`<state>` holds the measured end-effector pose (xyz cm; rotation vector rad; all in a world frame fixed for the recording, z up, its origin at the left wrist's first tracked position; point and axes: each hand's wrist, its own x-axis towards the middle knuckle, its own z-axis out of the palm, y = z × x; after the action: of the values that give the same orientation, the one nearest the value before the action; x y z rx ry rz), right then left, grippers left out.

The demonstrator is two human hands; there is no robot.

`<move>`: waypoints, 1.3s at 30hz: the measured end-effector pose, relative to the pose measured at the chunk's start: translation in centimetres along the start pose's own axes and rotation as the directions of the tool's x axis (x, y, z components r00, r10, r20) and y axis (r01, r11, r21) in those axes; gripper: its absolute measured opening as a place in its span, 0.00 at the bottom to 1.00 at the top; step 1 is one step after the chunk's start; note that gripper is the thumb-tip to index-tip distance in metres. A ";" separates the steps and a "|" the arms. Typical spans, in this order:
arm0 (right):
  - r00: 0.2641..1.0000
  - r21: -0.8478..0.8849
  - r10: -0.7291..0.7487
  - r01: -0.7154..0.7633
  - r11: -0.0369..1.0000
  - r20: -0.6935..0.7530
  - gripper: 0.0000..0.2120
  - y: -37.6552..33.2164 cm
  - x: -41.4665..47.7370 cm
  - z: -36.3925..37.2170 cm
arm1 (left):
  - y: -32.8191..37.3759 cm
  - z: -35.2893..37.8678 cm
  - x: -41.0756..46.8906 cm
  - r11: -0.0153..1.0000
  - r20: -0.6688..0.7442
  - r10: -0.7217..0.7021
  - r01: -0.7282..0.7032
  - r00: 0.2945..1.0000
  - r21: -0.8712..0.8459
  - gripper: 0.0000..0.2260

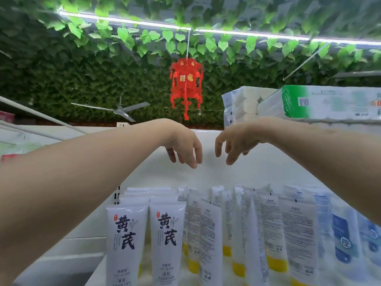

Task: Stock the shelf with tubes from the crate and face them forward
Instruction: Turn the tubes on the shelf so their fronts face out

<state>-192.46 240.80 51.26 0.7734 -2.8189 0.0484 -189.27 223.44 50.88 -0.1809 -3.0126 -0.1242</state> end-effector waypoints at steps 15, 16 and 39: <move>0.955 0.080 -0.196 0.182 0.980 0.223 0.13 4.7 6.0 3.6 | -1.1 2.9 5.0 0.967 0.164 -0.241 0.250 0.957 -0.039 0.16; 0.950 0.096 -0.198 0.180 0.979 0.241 0.14 4.7 6.3 3.9 | -1.2 3.0 5.1 0.964 0.174 -0.249 0.261 0.953 -0.049 0.16; 0.913 0.158 -0.103 0.043 0.987 0.396 0.20 4.1 8.6 5.9 | -1.3 5.2 6.5 0.982 0.206 -0.180 0.189 0.962 -0.026 0.23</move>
<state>-202.89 239.49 47.43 1.0263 -3.1995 0.0944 -196.47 223.35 46.47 0.0910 -3.2277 -0.2031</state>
